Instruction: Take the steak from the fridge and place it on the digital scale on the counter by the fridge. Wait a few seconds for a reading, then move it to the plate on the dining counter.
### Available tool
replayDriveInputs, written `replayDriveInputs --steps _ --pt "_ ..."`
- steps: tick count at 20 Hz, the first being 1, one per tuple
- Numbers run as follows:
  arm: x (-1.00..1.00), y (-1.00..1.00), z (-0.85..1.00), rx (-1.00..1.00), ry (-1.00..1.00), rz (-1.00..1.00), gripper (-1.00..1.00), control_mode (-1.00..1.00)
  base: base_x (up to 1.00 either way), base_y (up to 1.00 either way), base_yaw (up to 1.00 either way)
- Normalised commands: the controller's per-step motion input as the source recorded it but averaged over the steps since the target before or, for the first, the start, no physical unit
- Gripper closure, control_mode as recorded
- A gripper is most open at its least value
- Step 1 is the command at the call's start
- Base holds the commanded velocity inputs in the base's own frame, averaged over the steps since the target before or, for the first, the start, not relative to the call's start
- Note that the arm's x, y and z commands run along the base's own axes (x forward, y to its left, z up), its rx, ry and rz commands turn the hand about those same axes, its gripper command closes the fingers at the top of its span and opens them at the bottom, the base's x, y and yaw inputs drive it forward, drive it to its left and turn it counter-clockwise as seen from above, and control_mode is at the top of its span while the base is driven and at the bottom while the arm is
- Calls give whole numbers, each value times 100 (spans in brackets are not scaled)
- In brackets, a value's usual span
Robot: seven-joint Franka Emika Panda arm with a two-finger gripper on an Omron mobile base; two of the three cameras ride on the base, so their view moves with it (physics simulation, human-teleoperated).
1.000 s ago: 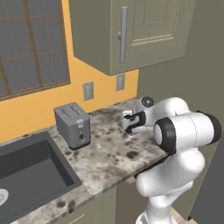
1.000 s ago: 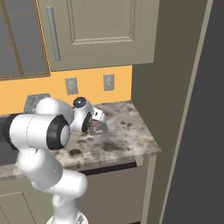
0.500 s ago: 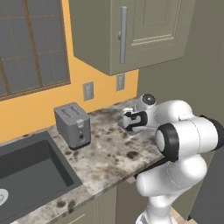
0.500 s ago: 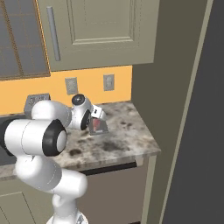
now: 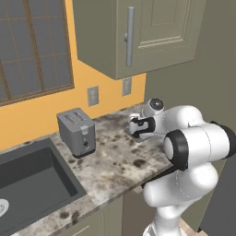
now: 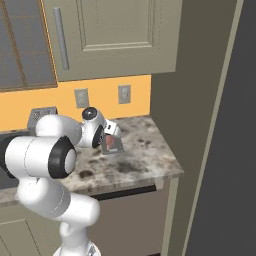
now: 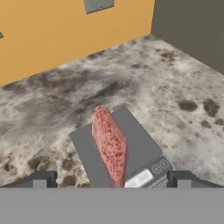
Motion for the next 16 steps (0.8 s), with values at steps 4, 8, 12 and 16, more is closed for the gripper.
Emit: replayDriveInputs --steps 4,8,12,16 --pt "0 0 0 0 2 0 -100 -100 0 0 0" --pt "0 0 0 0 0 0 -100 -100 0 0 0" --pt "0 0 0 0 0 0 -100 -100 0 0 0" --pt "0 0 0 0 0 0 -100 -100 0 0 0"
